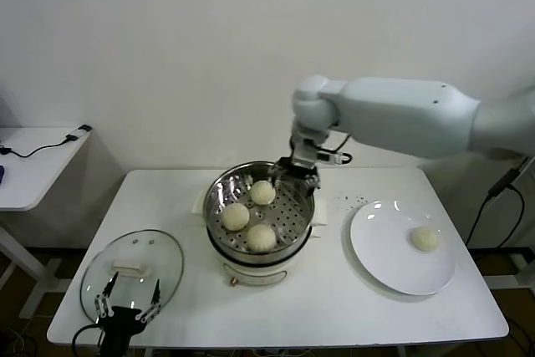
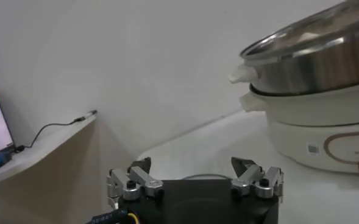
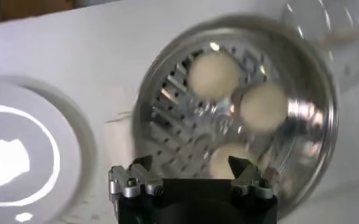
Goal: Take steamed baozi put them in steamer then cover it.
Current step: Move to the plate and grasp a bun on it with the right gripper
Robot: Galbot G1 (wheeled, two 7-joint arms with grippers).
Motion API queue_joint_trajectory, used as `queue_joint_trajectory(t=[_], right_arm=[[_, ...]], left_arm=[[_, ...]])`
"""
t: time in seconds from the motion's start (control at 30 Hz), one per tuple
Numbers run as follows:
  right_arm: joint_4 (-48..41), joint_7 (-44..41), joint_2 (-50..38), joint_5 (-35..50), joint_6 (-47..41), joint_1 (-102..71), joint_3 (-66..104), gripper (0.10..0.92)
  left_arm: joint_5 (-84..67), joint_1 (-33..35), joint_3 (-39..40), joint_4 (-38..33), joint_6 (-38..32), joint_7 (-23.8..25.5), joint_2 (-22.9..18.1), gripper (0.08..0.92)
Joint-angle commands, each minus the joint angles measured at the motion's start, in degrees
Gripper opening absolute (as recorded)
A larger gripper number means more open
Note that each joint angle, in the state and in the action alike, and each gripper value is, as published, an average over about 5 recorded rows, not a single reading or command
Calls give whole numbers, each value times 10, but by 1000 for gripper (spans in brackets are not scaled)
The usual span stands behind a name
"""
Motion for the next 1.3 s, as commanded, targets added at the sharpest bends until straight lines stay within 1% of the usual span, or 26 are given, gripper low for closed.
queue_joint_trajectory(t=[0.03,0.13,0.23,0.4,0.5,0.77,1.03,1.3], right_arm=[[-8,17,-231,131,-269,-6,-29,823],[-18,9,-280,106,-286,-76,21,823],[-35,-2,-317,51,-283,-165,84,823],[-80,-16,-342,-38,-256,-308,223,823],[-118,-21,-337,-67,-241,-376,291,823],[-195,-26,-302,-145,-194,-455,360,823],[-261,-24,-251,-177,-167,-473,404,823],[-300,-23,-209,-188,-156,-471,420,823]], left_arm=[[0,-1,1,-3,1,0,1,823],[1,-2,3,-3,1,1,1,823],[1,-2,3,-5,1,1,0,823],[1,1,-1,-9,3,0,0,823],[2,3,-1,-9,4,0,-1,823],[11,6,1,-8,6,0,-6,823],[14,6,1,-2,8,0,-9,823],[16,3,0,3,9,0,-9,823]])
